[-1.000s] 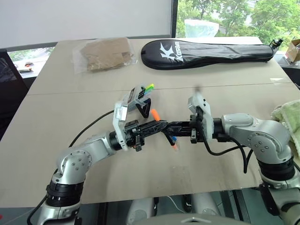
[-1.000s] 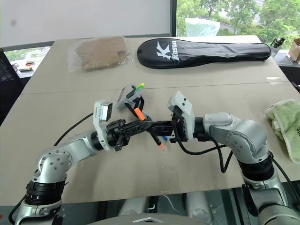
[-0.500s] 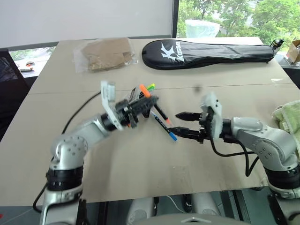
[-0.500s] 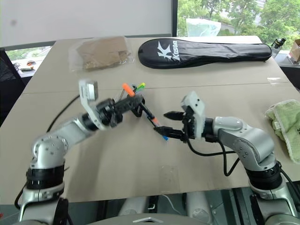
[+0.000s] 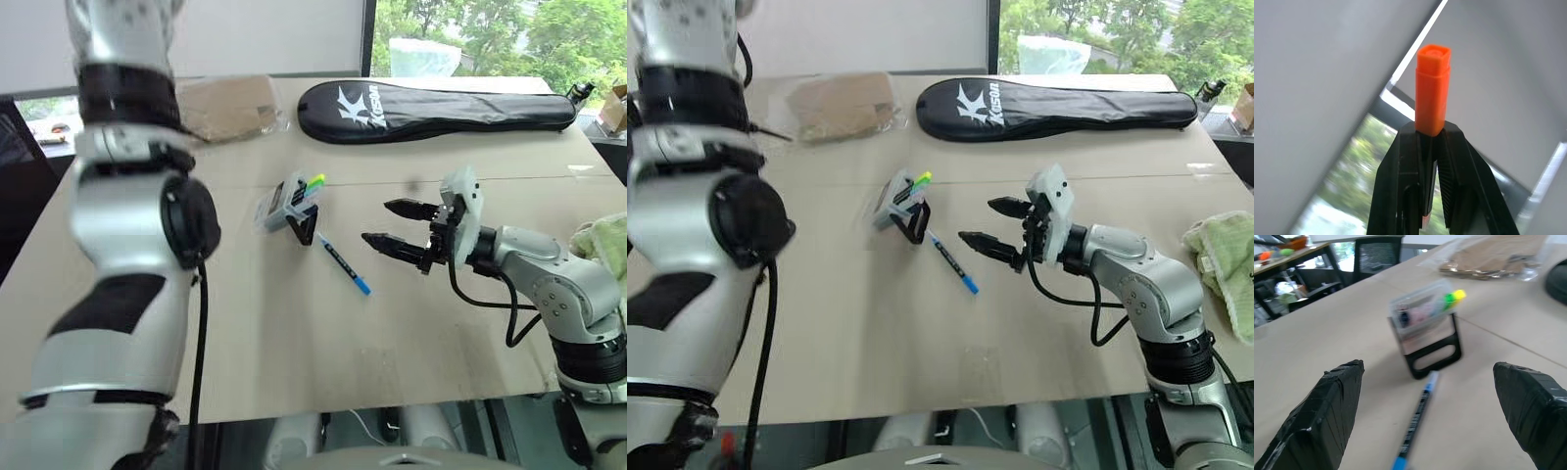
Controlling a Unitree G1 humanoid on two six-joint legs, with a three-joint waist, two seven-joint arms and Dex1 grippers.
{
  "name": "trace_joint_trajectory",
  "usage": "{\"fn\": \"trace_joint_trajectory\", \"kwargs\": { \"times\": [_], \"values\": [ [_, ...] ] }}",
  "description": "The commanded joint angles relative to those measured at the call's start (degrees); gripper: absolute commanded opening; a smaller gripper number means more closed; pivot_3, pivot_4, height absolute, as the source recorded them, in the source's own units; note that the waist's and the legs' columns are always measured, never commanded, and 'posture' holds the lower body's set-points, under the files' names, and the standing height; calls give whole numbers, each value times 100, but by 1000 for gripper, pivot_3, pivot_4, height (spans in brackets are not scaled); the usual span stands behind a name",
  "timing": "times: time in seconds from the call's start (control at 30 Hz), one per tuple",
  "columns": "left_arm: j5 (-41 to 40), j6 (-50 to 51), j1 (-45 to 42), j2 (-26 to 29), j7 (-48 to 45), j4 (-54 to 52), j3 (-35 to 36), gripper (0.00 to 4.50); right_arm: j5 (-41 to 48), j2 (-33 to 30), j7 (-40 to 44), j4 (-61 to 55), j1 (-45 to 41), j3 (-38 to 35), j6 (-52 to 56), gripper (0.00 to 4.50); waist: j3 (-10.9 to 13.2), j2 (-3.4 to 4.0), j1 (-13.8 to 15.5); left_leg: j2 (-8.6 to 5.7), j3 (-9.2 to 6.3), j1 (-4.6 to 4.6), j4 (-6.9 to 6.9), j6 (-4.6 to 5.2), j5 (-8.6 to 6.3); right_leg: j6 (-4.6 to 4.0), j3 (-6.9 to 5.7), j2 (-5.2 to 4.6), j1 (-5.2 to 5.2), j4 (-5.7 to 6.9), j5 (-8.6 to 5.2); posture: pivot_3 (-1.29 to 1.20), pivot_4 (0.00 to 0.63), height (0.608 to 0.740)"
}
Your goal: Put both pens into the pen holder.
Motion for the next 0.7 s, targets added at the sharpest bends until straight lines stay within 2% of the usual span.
{"fn": "trace_joint_trajectory", "kwargs": {
  "times": [0.03,0.1,0.17,0.23,0.33,0.43,0.53,0.63,0.7],
  "values": [
    [1312,-626,686,-310,-916,-421,-977,0,-26,79,-106,-231,-36,-74,-185,4462,-1,2,39,3,1,-9,2,-5,2,1,-4,0,-6,4,-1,0,150,740],
    [1692,-597,1227,-362,-1026,-1091,-1218,0,-41,121,-206,-293,33,-106,-188,4462,0,1,69,5,3,-24,3,-9,5,4,-16,-5,-15,12,-3,0,150,740],
    [2227,-101,1983,-133,-1010,-2340,-1605,0,-79,129,-320,-415,188,-134,-188,4462,1,-1,33,9,-3,-74,12,-10,6,5,-23,-7,-59,27,-1,0,150,740],
    [2134,1011,2644,246,-1398,-3740,-1795,0,-56,148,-441,-555,337,-178,-159,4462,3,-4,-101,9,-11,-131,25,-12,7,16,2,-8,-124,48,10,0,150,740],
    [1474,2858,2950,993,-2321,-4884,-1794,0,-68,132,-532,-643,496,-207,-152,4462,8,-4,-174,21,-10,-134,23,-14,8,18,9,-8,-128,35,9,0,150,740],
    [1113,4459,2785,1625,-2928,-5162,-1854,0,-139,130,-575,-599,550,-171,-198,4462,7,-3,-205,24,-11,-123,17,-13,7,21,10,-8,-120,32,7,0,150,740],
    [922,5321,2549,1989,-3478,-5170,-1997,0,-227,172,-603,-523,544,-109,-278,4462,7,-4,-168,18,-16,-110,18,-7,4,22,10,-8,-115,31,5,0,150,740],
    [1028,5615,2399,2535,-4453,-5357,-2624,0,-313,296,-662,-487,571,-18,-379,4462,7,-5,-134,19,-19,-105,36,13,-6,21,10,2,-109,43,6,0,150,740],
    [1100,5549,2353,2635,-4797,-5378,-2787,0,-382,361,-681,-473,587,40,-422,4462,7,-5,-109,20,-17,-99,46,15,-6,20,14,4,-107,64,6,0,150,740]
  ]
}}
